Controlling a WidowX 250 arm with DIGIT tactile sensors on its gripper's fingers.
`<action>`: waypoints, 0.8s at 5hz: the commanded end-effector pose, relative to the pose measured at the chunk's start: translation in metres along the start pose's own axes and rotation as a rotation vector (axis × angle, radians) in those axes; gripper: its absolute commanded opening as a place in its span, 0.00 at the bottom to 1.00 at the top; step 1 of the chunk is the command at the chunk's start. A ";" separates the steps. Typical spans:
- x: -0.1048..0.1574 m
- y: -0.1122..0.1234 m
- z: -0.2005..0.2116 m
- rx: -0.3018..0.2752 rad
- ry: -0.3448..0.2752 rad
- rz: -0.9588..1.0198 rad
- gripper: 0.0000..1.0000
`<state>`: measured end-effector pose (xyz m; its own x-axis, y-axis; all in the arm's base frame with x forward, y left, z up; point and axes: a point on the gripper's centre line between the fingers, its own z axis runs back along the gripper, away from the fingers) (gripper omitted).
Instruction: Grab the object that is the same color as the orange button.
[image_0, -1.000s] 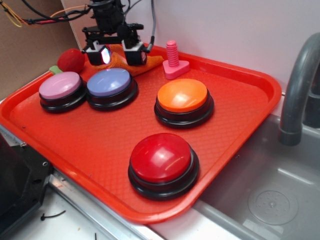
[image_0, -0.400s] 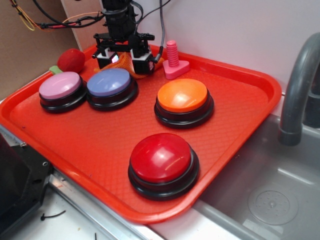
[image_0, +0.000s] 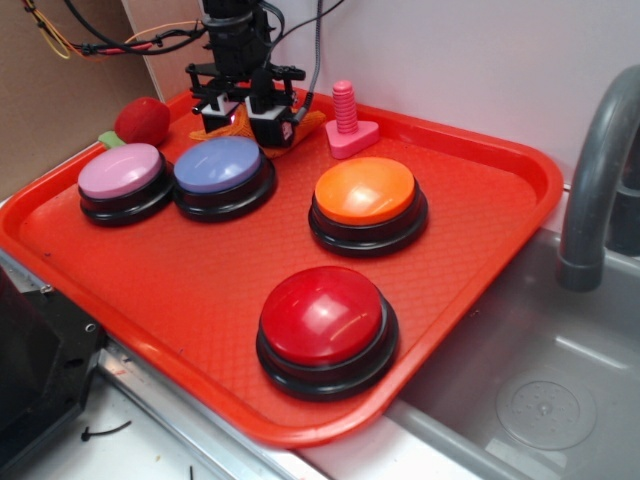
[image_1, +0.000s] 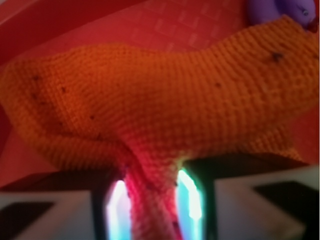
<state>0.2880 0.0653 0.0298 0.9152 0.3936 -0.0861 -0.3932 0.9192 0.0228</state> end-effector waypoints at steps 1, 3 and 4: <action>-0.006 0.033 0.069 0.045 -0.091 0.003 0.00; -0.055 0.016 0.151 -0.011 -0.072 -0.099 0.00; -0.100 -0.009 0.195 -0.046 -0.095 -0.154 0.00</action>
<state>0.2193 0.0115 0.2187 0.9694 0.2413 -0.0450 -0.2427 0.9698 -0.0265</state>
